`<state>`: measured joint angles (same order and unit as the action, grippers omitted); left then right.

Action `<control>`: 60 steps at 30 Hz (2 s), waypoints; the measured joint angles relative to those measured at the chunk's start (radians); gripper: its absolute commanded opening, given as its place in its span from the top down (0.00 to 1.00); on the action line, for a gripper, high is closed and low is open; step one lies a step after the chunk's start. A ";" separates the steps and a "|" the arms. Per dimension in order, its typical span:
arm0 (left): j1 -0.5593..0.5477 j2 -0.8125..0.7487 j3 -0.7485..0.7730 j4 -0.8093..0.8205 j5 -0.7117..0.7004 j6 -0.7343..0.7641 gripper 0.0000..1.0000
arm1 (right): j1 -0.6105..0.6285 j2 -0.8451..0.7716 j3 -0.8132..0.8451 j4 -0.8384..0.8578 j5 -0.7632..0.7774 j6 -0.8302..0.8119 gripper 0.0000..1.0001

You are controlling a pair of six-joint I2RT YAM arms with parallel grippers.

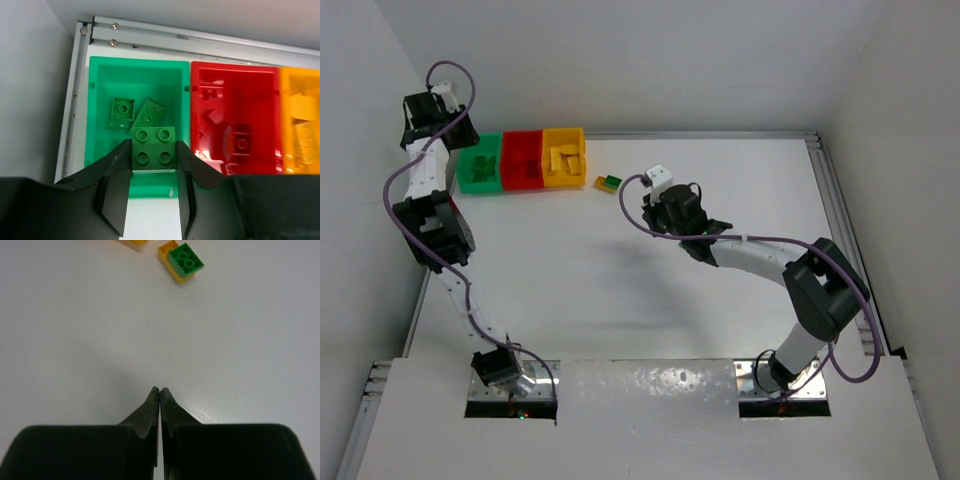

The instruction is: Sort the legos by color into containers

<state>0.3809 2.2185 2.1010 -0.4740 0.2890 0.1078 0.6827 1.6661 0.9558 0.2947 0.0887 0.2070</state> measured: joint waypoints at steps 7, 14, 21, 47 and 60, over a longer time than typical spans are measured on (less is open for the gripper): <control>0.000 0.158 0.081 0.049 -0.043 0.034 0.91 | 0.000 0.000 0.006 -0.065 0.024 0.018 1.00; 0.000 0.203 0.088 0.071 -0.056 0.049 0.35 | 0.000 0.000 0.014 -0.098 0.040 0.027 1.00; 0.000 0.196 0.088 0.127 -0.058 0.045 0.22 | 0.000 0.000 0.014 -0.101 0.042 0.032 1.00; -0.605 -0.173 -0.218 -0.064 -0.021 0.258 0.31 | -0.235 -0.076 0.032 -0.509 0.314 0.435 0.34; -0.722 0.144 -0.005 -0.159 -0.278 0.296 0.20 | -0.229 -0.124 -0.014 -0.521 0.339 0.451 0.33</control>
<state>-0.3412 2.3623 2.0964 -0.6334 0.0109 0.4042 0.4541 1.5425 0.9413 -0.2264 0.4274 0.6582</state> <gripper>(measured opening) 0.832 0.669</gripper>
